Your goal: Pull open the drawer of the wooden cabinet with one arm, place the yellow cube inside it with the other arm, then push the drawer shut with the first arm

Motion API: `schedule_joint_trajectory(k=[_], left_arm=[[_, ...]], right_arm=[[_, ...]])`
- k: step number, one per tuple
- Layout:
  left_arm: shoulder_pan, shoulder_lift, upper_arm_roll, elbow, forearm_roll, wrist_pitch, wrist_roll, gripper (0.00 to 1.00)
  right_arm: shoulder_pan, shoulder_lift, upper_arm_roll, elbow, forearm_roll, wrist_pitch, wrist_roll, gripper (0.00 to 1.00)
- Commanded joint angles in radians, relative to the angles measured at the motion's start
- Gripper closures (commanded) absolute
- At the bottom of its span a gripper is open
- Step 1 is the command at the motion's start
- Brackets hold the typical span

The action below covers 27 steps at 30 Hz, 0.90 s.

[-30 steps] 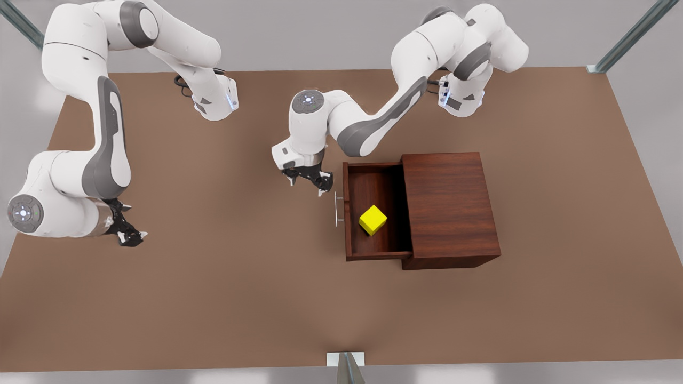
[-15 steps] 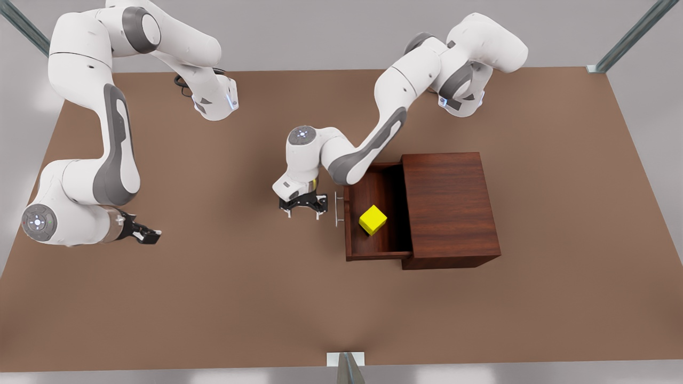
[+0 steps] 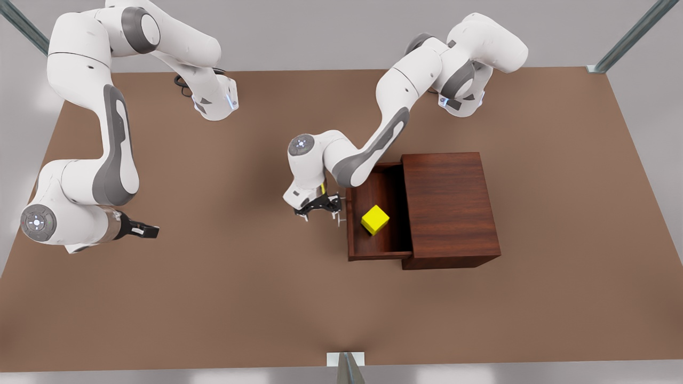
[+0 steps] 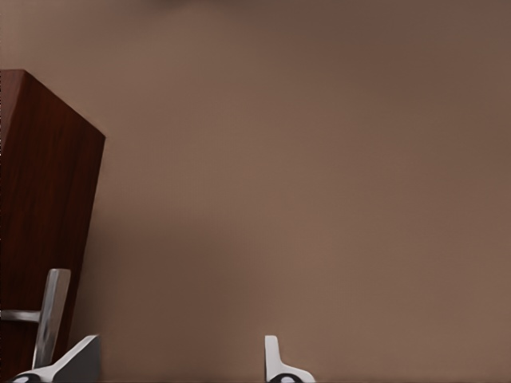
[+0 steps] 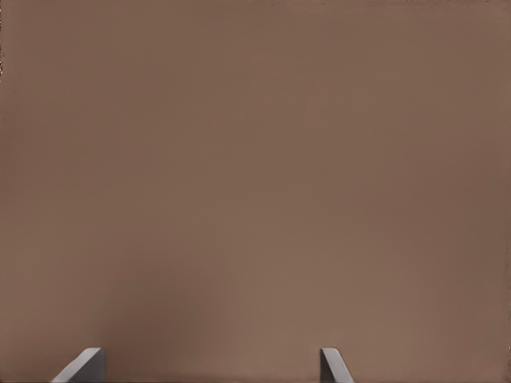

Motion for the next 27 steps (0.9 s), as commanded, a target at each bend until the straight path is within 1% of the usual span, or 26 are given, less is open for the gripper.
schedule_joint_trajectory(k=[1, 4, 10, 15, 18, 27], left_arm=[[0.001, -0.003, 0.000, -0.002, -0.002, -0.031, 0.015, 0.00], [0.006, -0.006, -0.001, -0.024, -0.002, -0.031, 0.016, 0.00], [0.013, -0.037, -0.001, -0.040, -0.005, -0.108, 0.050, 0.00], [0.021, -0.081, -0.003, -0.137, -0.007, -0.080, 0.061, 0.00], [0.030, -0.088, -0.003, -0.166, -0.007, -0.066, 0.061, 0.00], [0.087, -0.178, -0.007, -0.277, -0.026, -0.069, 0.127, 0.00]], right_arm=[[0.000, -0.001, 0.000, 0.001, -0.003, -0.002, -0.215, 0.00], [0.002, -0.001, 0.002, 0.001, -0.003, -0.002, -0.209, 0.00], [0.003, -0.001, 0.003, 0.001, -0.003, -0.001, -0.207, 0.00], [0.005, 0.001, 0.003, -0.001, -0.004, -0.001, -0.202, 0.00], [0.006, 0.001, 0.003, -0.001, -0.003, -0.001, -0.199, 0.00], [0.006, 0.001, 0.003, -0.001, -0.004, -0.001, -0.196, 0.00]])
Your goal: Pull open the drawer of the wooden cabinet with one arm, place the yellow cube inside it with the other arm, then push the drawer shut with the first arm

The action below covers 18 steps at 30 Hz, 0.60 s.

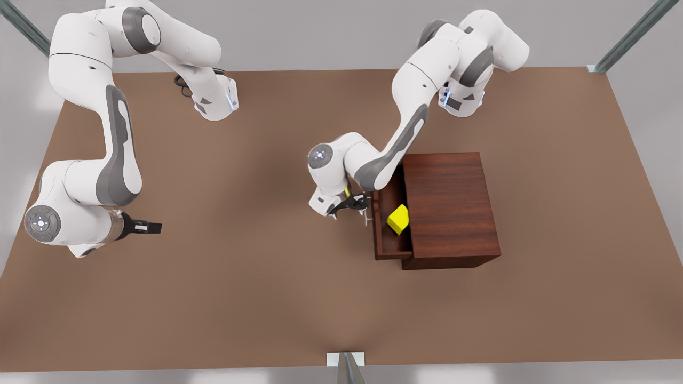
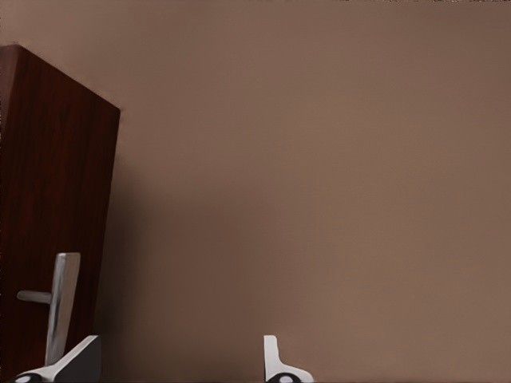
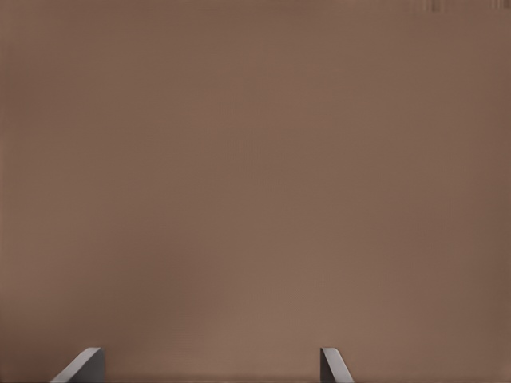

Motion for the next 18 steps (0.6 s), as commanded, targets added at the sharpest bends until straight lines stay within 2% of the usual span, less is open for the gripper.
schedule_joint_trajectory(k=[1, 18], left_arm=[[0.006, -0.006, 0.000, -0.007, -0.009, -0.001, 0.072, 0.00], [0.064, -0.069, 0.002, -0.100, -0.010, -0.023, 0.116, 0.00]], right_arm=[[0.000, -0.001, 0.000, 0.000, 0.000, 0.000, -0.041, 0.00], [-0.002, -0.001, 0.000, 0.000, 0.000, 0.000, -0.041, 0.00]])
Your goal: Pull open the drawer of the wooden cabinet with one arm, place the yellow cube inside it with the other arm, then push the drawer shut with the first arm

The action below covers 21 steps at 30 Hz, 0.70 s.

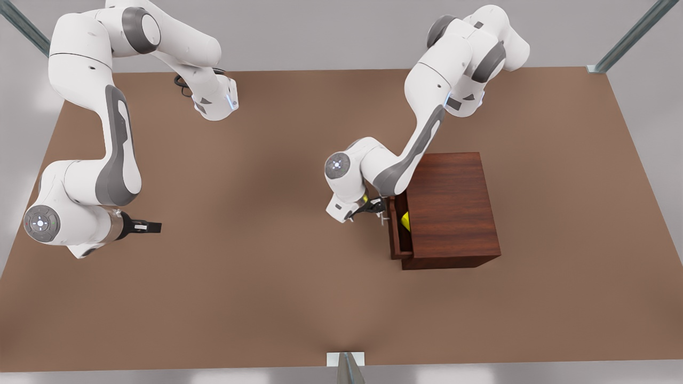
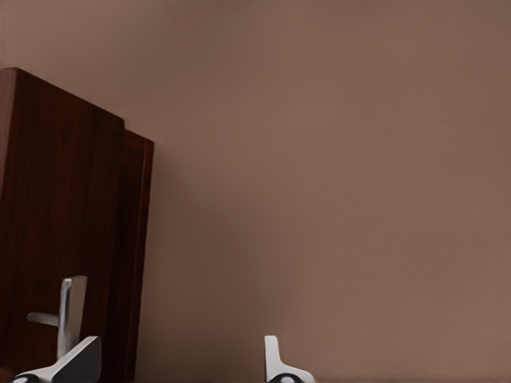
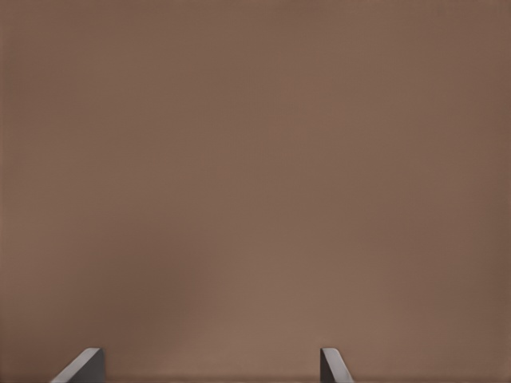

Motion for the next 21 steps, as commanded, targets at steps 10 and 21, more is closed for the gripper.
schedule_joint_trajectory(k=[10, 21], left_arm=[[0.029, -0.029, 0.004, -0.043, 0.002, -0.003, 0.052, 0.00], [0.057, -0.049, 0.008, -0.080, 0.008, -0.003, 0.049, 0.00]], right_arm=[[0.000, -0.001, 0.000, 0.001, 0.001, 0.000, -0.016, 0.00], [-0.002, -0.001, 0.000, 0.000, 0.001, 0.000, -0.015, 0.00]])
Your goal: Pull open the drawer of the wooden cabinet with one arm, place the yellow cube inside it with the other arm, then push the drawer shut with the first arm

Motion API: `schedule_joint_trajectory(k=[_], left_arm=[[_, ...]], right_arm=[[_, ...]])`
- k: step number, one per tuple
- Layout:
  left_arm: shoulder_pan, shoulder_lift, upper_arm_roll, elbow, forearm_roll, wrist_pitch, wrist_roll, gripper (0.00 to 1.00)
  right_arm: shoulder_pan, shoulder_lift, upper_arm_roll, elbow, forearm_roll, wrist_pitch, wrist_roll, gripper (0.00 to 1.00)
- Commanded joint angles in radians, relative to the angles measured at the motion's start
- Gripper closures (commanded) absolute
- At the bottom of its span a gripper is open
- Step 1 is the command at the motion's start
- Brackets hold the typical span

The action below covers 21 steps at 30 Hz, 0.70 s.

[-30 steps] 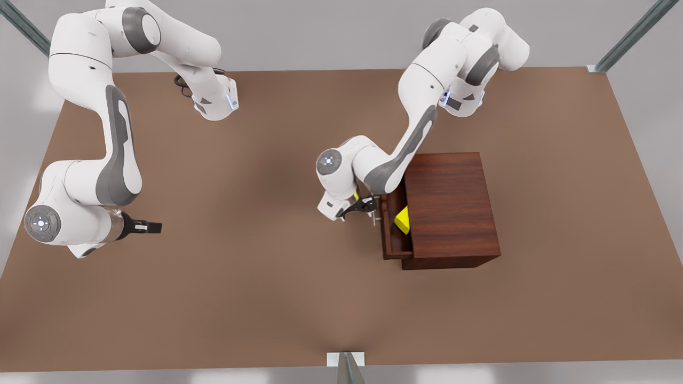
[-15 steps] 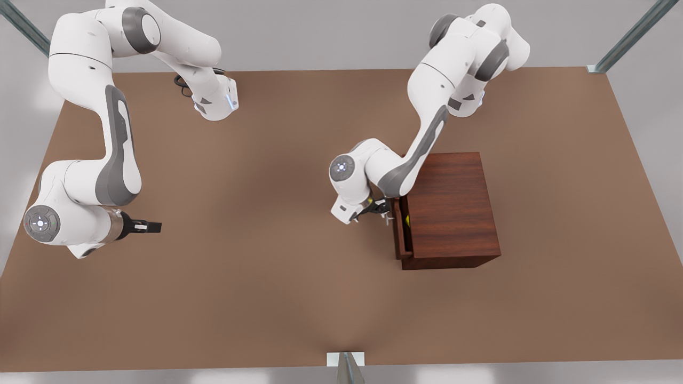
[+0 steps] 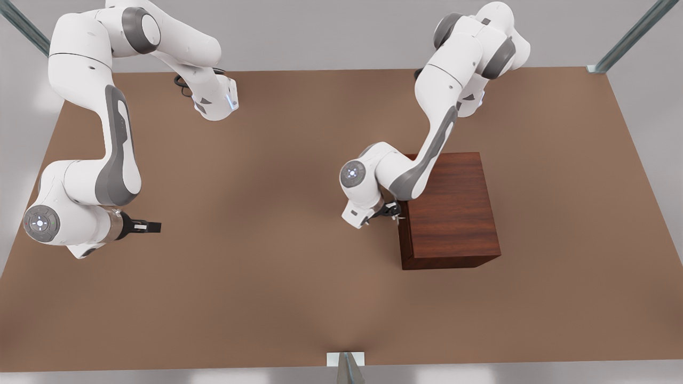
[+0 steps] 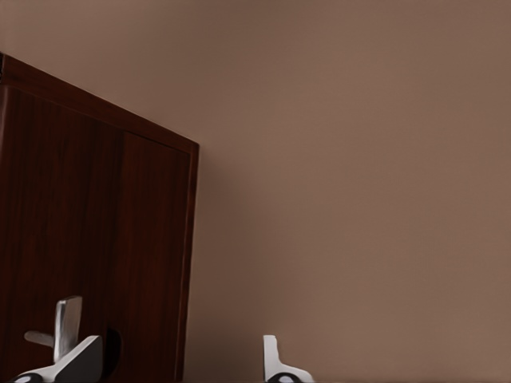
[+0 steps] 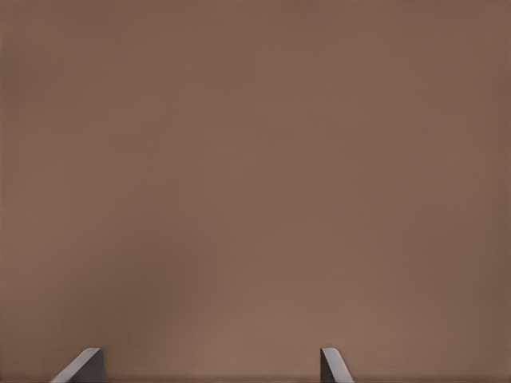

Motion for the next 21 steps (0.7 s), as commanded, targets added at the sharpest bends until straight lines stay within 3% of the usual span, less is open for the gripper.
schedule_joint_trajectory(k=[1, 5, 6, 8, 9, 10, 11, 12, 13, 17, 21], left_arm=[[0.005, -0.003, 0.000, -0.001, 0.002, -0.002, 0.013, 0.00], [0.006, -0.029, 0.000, 0.015, -0.006, 0.005, -0.003, 0.00], [0.008, -0.096, 0.003, 0.025, -0.049, -0.006, -0.015, 0.00], [0.049, -0.217, 0.003, 0.127, -0.119, -0.253, 0.084, 0.00], [0.138, -0.297, 0.006, 0.156, -0.129, -0.449, 0.530, 0.00], [0.264, -0.339, 0.006, 0.154, -0.152, -0.486, 0.836, 0.00], [0.402, -0.354, 0.002, 0.141, -0.264, -0.477, 0.879, 0.00], [0.466, -0.550, 0.006, -0.193, -0.300, -0.179, 0.885, 0.00], [0.509, -0.655, 0.017, -0.435, -0.327, 0.028, 0.990, 0.00], [0.503, -0.443, 0.017, -0.025, -0.319, -0.285, 0.918, 0.00], [0.506, -0.440, 0.020, -0.025, -0.325, -0.285, 0.913, 0.00]], right_arm=[[0.000, -0.001, 0.001, 0.000, 0.001, 0.000, -0.004, 0.00], [0.000, -0.001, 0.001, 0.000, 0.001, 0.000, -0.004, 0.00], [0.000, -0.001, 0.001, 0.002, 0.001, 0.000, -0.004, 0.00], [0.000, -0.001, 0.001, 0.002, 0.001, 0.000, -0.004, 0.00], [0.000, -0.001, -0.001, 0.002, 0.001, 0.000, -0.004, 0.00], [0.000, -0.001, 0.001, 0.000, 0.001, 0.000, -0.004, 0.00], [0.000, -0.001, 0.001, 0.002, 0.001, 0.000, -0.004, 0.00], [0.000, -0.001, -0.001, 0.002, 0.001, 0.000, -0.004, 0.00], [0.000, -0.001, -0.001, 0.000, 0.001, 0.000, -0.004, 0.00], [-0.001, -0.001, -0.001, 0.002, 0.001, 0.000, -0.004, 0.00], [-0.001, -0.001, -0.001, 0.002, 0.001, 0.000, -0.004, 0.00]])
